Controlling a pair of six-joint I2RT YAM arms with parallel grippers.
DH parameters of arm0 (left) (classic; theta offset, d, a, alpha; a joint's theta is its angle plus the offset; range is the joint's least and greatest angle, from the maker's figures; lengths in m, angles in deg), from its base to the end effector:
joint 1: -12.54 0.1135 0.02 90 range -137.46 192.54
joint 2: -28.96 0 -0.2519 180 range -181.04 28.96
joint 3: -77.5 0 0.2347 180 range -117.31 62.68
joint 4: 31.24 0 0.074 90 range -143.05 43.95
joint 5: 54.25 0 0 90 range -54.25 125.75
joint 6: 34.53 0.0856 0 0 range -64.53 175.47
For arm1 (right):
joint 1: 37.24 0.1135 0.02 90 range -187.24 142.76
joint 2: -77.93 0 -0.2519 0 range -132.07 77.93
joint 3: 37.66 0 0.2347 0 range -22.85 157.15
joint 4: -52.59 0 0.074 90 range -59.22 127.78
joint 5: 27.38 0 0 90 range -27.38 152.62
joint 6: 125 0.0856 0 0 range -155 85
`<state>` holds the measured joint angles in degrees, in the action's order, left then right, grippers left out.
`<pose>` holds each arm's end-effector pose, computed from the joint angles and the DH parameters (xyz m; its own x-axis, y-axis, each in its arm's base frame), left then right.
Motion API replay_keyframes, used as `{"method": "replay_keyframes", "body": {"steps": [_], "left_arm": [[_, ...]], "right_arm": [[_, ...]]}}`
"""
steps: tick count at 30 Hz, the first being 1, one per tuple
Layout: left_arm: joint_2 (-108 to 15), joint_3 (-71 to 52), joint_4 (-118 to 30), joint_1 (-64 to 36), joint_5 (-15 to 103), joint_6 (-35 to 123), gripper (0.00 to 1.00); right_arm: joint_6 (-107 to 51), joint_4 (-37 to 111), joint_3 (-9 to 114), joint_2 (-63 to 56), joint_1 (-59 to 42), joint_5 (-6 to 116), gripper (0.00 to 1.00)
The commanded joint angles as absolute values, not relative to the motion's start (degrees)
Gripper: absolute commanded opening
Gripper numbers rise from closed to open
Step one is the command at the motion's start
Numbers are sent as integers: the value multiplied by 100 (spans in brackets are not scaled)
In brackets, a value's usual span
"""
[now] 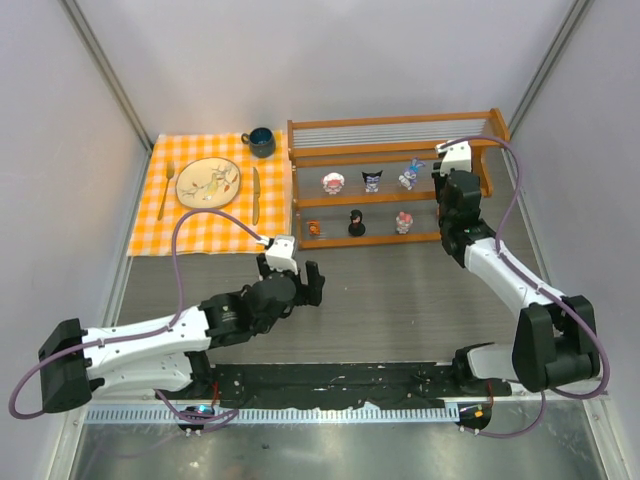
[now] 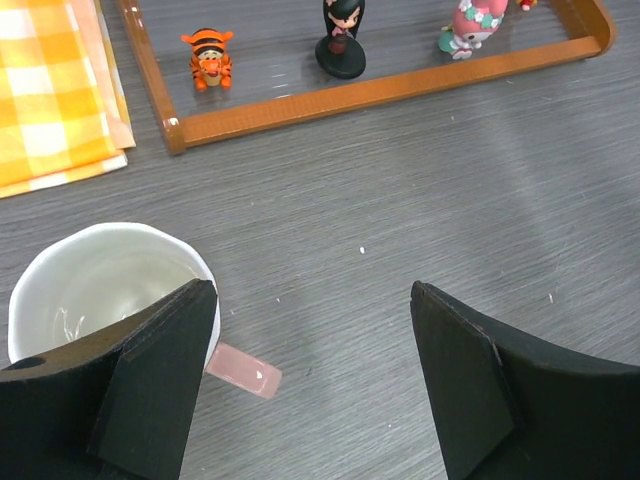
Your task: Place and organize the plastic toys onto the shelf
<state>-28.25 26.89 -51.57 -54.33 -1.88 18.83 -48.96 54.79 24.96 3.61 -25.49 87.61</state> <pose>0.1436 -0.2031 0.2341 -0.4498 -0.1502 -0.8804 0.3066 0.8999 -0.3102 0.3317 0.0321 0.2834 -0.2107 -0.2672 -0.9403 0.1778 0.9354 -0.3056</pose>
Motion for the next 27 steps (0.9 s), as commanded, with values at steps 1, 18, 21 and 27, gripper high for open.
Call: {"method": "replay_keyframes", "body": {"steps": [1,18,21,27], "left_arm": [[-2948,2489,-4790,-5276,41,2058,83],[-3256,2454,-4640,-4960,411,2067,83],[-3273,2480,-4491,-4916,454,2067,83],[-3344,2480,-4421,-4828,577,2067,83]], "right_arm": [[-5293,6063,2654,95,-2581,9048,1],[-5882,6792,2646,-450,-2581,9531,1],[-6057,7213,2480,-582,-2581,9470,1],[-6146,7504,2426,-846,-2590,9470,1]]}}
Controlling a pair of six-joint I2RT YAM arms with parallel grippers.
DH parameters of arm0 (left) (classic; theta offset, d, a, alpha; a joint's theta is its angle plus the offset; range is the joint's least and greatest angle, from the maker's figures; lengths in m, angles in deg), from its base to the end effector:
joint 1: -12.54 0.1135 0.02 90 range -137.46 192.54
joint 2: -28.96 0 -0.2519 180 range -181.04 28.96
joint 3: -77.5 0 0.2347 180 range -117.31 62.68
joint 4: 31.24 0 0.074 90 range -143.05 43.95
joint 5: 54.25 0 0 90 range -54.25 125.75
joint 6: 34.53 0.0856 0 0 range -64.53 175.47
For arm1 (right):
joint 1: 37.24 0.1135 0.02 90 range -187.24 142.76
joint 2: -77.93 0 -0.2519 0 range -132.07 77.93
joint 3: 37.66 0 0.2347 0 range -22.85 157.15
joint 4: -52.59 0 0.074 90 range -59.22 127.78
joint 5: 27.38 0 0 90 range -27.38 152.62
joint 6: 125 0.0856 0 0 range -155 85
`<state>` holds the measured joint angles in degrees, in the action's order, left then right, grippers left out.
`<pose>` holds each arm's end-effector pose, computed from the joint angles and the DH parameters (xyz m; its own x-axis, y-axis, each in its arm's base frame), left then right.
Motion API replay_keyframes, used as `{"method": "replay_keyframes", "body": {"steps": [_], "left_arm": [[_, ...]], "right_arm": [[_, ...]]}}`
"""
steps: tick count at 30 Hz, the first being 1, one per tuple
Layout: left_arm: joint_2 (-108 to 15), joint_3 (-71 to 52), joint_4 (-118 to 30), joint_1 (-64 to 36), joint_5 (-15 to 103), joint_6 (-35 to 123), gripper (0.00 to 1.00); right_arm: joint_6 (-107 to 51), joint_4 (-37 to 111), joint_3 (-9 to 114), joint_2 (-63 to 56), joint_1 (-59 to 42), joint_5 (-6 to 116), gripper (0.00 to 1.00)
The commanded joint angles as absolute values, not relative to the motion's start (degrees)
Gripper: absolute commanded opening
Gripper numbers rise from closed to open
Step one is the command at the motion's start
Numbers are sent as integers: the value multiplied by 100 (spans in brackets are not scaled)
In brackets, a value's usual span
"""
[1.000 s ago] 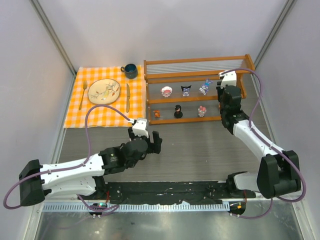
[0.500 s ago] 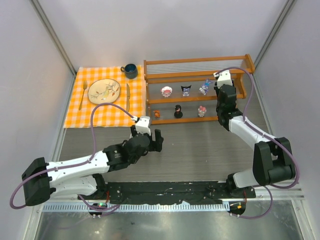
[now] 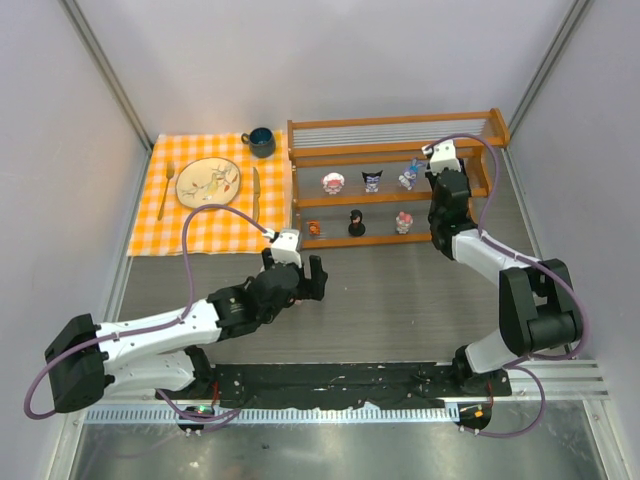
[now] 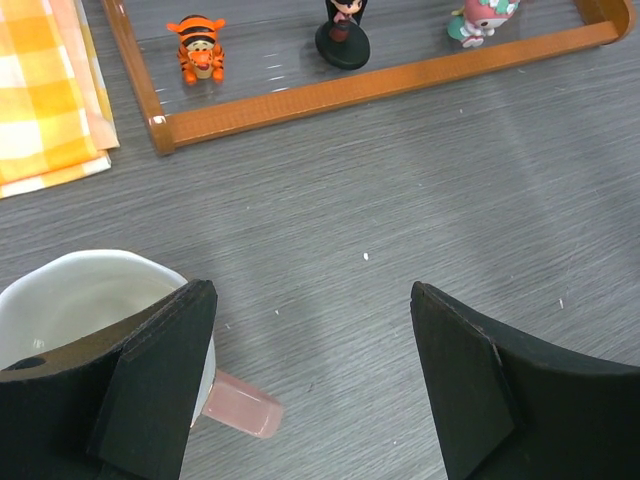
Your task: Place and organize the plastic toys onto the shelf
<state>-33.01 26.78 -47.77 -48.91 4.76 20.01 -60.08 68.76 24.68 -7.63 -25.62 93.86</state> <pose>0.1640 -0.2093 0.2214 -0.4920 -0.1364 -0.8599 0.3068 0.8972 -0.3178 0.3638 0.0295 0.2540 -0.2496 -0.4213 -0.8719 0.2497 0.8419 -0.4783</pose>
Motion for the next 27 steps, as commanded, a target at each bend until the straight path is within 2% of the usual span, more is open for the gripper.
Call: {"method": "replay_keyframes", "body": {"steps": [1,11,17,19,20,21,22,24,27], "left_arm": [[-3353,2480,-4412,-4819,595,2067,83],[-3326,2507,-4385,-4758,692,2014,83],[-3353,2498,-4377,-4740,718,2005,83],[-3370,2498,-4359,-4740,727,2005,83],[-3361,2498,-4359,-4740,727,2005,83],[-3370,2498,-4359,-4740,736,2005,83],[-3370,2489,-4350,-4740,745,2005,83],[-3362,2489,-4350,-4740,753,1996,83],[-3344,2498,-4350,-4740,736,2023,83]], "right_arm": [[-6146,7522,2409,-855,-2581,9452,1],[-6005,7364,2444,-794,-2590,9505,3],[-5820,6933,2557,-706,-2581,9259,15],[-5759,6880,2575,-671,-2590,9224,24],[-5741,6880,2567,-644,-2590,9215,33],[-5706,6915,2532,-635,-2590,9232,60],[-5671,7002,2505,-601,-2590,9311,69],[-5636,7056,2435,-574,-2599,9329,79],[-5574,7117,2408,-512,-2608,9294,83]]}}
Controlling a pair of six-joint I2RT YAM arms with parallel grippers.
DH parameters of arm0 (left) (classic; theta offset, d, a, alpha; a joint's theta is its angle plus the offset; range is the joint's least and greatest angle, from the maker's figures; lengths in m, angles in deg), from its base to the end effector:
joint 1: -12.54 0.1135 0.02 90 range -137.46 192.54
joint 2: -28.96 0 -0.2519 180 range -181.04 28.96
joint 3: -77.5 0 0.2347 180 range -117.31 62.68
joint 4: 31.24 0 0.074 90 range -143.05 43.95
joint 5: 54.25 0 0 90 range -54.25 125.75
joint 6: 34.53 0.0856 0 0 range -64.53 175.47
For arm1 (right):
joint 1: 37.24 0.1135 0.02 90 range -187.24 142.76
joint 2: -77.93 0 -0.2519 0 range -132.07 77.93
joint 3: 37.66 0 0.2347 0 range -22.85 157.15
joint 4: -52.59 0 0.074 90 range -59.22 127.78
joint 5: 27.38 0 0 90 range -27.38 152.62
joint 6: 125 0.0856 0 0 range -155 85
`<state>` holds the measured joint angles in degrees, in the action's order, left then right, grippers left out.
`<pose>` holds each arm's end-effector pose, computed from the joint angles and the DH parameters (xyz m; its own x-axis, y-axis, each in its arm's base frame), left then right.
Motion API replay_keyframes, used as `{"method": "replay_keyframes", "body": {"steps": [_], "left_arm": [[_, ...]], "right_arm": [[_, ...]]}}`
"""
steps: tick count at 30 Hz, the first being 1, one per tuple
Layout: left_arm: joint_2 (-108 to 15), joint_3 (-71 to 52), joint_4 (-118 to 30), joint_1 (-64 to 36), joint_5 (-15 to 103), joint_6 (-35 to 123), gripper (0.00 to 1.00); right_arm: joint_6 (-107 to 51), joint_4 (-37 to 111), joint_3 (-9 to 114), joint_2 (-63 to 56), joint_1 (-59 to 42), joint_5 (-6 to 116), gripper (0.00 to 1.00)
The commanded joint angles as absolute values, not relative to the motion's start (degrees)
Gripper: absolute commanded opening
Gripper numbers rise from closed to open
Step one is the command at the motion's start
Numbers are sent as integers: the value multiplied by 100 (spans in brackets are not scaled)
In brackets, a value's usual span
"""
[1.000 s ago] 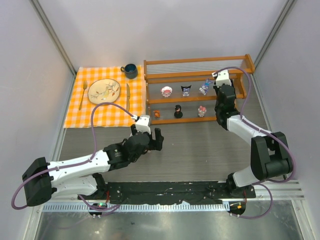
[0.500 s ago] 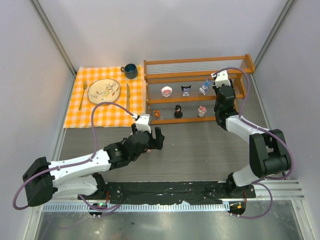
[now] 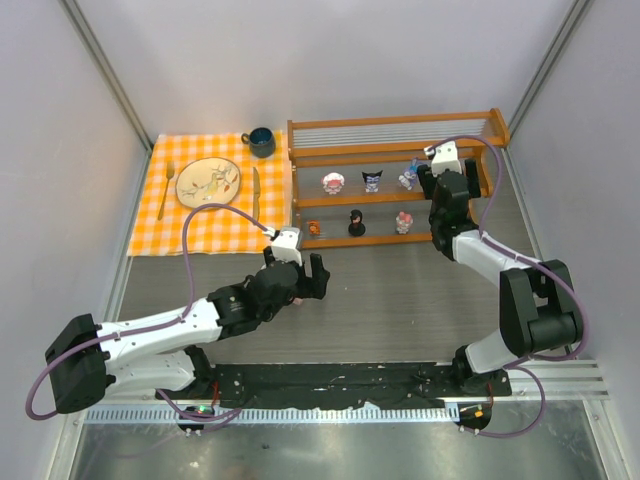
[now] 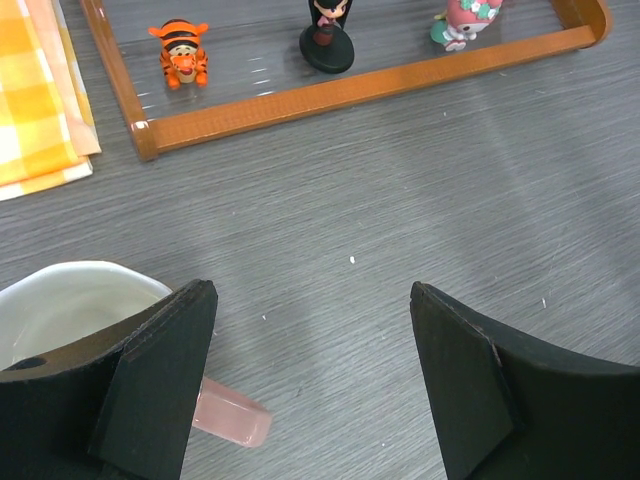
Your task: Place and organize the plastic toys onto the shelf
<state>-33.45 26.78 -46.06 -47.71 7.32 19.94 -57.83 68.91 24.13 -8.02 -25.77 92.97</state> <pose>0.1677 -0.2114 0.2226 -0.5011 -0.1532 -0.8517 0.3206 0.8813 -0.3471 0.3642 0.0298 0.2485 -0.2470 -0.3918 -0.8863 0.2421 0.8607 -0.4479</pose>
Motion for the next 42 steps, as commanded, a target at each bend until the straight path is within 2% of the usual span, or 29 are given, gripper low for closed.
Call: {"method": "replay_keyframes", "body": {"steps": [1,11,21,25,27,36,42], "left_arm": [[-3344,2489,-4359,-4740,736,2014,83],[-3361,2454,-4341,-4740,806,2023,82],[-3098,2472,-4429,-4740,929,1838,82],[-2966,2533,-4595,-4740,885,1637,83],[-2905,2516,-4815,-4740,859,1531,85],[-2158,2586,-5510,-4740,780,1118,89],[-1701,2533,-5976,-4740,499,1047,89]], "right_arm": [[-5557,7100,2408,-495,-2608,9268,83],[-5373,7048,2373,-170,-2643,9242,85],[-4854,6143,2356,725,-2643,9075,87],[-4169,5441,2127,1270,-2651,8925,88],[-3879,5229,2040,1473,-2643,8820,93],[-2253,4306,1407,3493,-2643,8705,98],[-1216,3927,1380,3838,-2643,8601,98]]}}
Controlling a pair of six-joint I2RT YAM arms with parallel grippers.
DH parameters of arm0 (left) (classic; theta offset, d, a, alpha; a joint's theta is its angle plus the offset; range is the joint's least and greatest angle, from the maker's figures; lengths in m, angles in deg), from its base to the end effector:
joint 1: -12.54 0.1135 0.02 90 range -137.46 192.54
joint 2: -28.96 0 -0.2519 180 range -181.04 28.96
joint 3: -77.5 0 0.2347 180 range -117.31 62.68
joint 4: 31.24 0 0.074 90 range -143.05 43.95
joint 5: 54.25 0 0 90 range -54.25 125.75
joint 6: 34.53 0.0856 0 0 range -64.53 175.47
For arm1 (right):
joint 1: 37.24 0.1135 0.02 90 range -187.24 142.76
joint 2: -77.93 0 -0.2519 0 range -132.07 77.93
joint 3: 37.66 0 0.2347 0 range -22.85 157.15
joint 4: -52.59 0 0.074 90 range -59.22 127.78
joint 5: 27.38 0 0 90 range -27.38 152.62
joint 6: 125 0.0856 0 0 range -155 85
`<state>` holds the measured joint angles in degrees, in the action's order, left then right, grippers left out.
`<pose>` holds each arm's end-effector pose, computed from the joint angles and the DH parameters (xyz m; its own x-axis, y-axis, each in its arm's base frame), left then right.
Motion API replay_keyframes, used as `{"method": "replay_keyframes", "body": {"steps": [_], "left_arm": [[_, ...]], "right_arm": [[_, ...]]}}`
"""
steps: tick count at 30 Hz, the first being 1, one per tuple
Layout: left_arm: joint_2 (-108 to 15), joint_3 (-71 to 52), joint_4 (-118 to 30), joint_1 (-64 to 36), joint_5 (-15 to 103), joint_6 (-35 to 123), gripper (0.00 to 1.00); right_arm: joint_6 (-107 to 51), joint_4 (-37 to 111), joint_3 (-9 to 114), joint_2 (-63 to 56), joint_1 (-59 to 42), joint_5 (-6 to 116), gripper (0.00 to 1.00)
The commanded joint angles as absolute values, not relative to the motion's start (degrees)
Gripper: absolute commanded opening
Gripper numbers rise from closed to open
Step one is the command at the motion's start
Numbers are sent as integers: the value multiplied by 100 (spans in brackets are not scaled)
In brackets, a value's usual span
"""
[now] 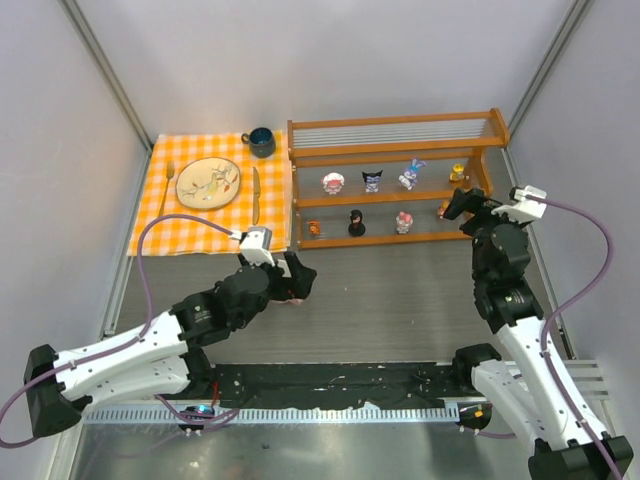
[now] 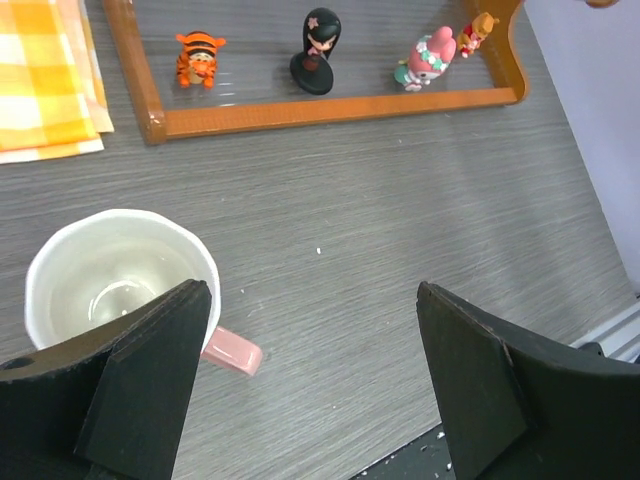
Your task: Place and organize the plastic toys onto the shelf
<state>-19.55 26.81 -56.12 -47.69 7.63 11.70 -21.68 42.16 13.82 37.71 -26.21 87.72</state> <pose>0.1470 -0.1758 0.2534 -0.5186 -0.3221 -0.7920 0.2644 0.8205 -0.5068 0.2124 0.0044 0.3242 0.0698 0.2262 -0.9716 0.2332 0.9433 0.2363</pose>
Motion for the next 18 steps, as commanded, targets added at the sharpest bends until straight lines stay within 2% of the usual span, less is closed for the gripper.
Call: {"method": "replay_keyframes", "body": {"steps": [1,5,18], "left_arm": [[-1665,2490,-6089,-4740,429,1056,89],[-1472,2340,-6450,-4740,191,1082,90],[-102,2779,-7390,-4740,-634,942,93]], "right_arm": [[-1110,3823,1389,3847,-2643,8487,98],[-697,3462,1380,3952,-2643,7898,99],[279,2433,985,4830,-2643,7185,99]]}}
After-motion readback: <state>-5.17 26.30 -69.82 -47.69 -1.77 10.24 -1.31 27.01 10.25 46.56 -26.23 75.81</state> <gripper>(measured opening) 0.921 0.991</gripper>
